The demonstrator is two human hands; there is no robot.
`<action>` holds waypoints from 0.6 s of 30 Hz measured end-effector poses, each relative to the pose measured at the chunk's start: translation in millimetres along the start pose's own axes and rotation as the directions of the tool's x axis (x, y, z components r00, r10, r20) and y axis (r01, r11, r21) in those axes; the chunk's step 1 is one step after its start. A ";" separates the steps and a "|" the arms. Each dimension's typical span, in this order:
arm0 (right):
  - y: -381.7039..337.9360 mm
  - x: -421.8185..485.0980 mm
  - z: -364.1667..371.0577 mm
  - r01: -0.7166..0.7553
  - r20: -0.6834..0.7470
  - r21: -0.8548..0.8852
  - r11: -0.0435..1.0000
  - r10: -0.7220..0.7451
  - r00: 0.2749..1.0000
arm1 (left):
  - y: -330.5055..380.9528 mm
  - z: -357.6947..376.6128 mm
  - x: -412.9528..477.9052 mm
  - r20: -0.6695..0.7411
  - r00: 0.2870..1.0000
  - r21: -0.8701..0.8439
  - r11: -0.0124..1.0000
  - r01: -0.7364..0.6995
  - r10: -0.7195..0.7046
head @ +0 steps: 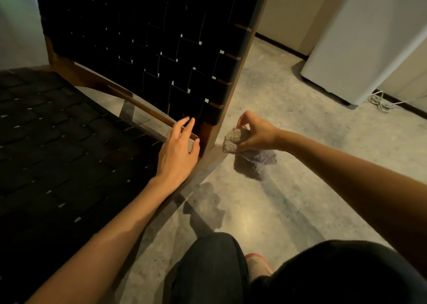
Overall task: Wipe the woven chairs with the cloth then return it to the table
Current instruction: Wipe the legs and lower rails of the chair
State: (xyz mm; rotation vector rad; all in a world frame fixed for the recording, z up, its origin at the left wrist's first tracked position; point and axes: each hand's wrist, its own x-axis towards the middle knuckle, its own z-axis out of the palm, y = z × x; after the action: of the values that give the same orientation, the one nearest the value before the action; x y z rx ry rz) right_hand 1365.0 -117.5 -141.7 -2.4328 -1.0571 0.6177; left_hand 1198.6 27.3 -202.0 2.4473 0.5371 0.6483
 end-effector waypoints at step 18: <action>95.9 27.4 78.0 -0.034 0.015 0.533 0.845 0.031 0.999 | 21.8 140.2 -25.1 0.394 0.670 -0.431 0.518 0.739 -0.629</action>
State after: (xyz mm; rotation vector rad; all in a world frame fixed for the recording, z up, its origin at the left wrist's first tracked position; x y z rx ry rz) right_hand 1394.1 -141.6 -262.5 -1.9590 -0.7186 0.8074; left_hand 1260.2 -58.1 -300.3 1.5010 1.0038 0.1689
